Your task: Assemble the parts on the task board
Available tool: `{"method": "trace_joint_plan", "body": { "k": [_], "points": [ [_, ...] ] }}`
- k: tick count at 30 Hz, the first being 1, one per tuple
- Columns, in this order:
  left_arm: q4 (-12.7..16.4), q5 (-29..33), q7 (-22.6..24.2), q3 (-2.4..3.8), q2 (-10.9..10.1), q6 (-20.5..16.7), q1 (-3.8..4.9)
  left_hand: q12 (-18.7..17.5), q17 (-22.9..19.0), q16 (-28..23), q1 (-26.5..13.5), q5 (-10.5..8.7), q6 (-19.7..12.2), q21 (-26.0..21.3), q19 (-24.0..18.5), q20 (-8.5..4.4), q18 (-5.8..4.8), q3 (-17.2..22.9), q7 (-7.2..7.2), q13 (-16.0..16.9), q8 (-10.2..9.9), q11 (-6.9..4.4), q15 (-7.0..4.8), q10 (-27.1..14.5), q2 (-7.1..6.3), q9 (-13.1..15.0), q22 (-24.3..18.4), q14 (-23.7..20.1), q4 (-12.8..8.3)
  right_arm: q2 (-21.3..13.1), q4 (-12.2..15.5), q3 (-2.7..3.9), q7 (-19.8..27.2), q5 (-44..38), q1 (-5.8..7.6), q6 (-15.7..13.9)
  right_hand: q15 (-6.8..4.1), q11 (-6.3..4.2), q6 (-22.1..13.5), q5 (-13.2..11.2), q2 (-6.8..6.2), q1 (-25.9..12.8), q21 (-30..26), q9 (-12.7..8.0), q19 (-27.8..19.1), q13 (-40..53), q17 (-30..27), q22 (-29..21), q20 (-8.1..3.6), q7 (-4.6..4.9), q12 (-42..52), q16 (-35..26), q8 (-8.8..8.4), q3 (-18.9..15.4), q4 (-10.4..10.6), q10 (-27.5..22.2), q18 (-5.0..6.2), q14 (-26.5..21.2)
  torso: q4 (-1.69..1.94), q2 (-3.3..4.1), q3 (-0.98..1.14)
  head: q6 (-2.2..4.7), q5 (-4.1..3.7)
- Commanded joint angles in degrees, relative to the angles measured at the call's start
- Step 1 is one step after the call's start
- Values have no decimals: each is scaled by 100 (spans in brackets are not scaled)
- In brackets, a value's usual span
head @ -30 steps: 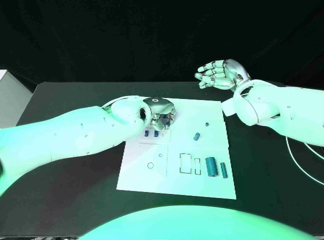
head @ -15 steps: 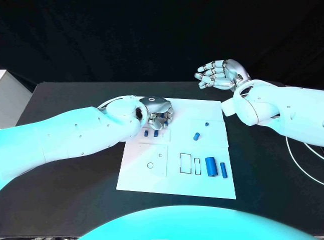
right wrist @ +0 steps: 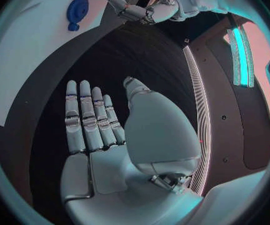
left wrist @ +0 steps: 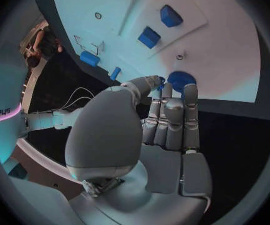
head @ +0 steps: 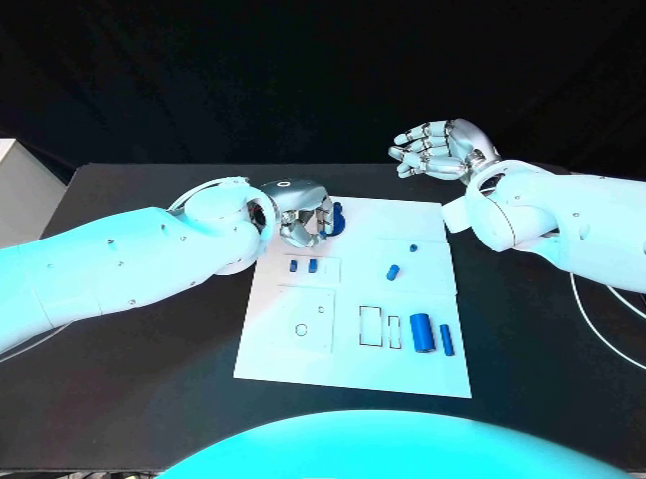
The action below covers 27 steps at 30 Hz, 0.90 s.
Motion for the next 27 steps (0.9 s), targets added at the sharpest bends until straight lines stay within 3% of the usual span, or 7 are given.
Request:
{"method": "trace_joint_plan", "body": {
  "k": [1,12,27],
  "points": [
    [53,260,-51,20,-88,274,0,-34,0,33,-43,-3,25,26,35,2,84,-21,6,-2,-31,-7,11,40,8,8,5,32,-25,-3,-7,1,57,-29,-10,33,32,13,27,18,8,15,3,-5,19,-5,-5,-5,24,412,-31,-35,-33,20,-1,21,77,28,5,-2,-1,1,11],
    [-82,165,-101,27,-179,376,-13,-58,-22,31,-53,-3,33,25,30,4,83,-26,4,-6,-43,-7,12,52,2,9,5,26,-28,-4,-13,1,53,-29,-28,42,32,12,30,11,7,13,3,-9,20,-10,-15,-18,24,411,-35,-42,-34,24,0,24,77,31,-10,13,-5,1,42],
    [-254,78,-113,21,-119,386,-41,-76,-43,27,-54,-2,36,24,24,5,83,-27,5,-8,-55,-7,13,61,-5,9,6,16,-36,-7,-13,0,53,-29,-32,42,32,12,30,11,7,13,3,-9,20,-10,-15,-18,24,411,-35,-42,-34,24,0,24,77,31,-18,9,13,1,60]
  ]
}}
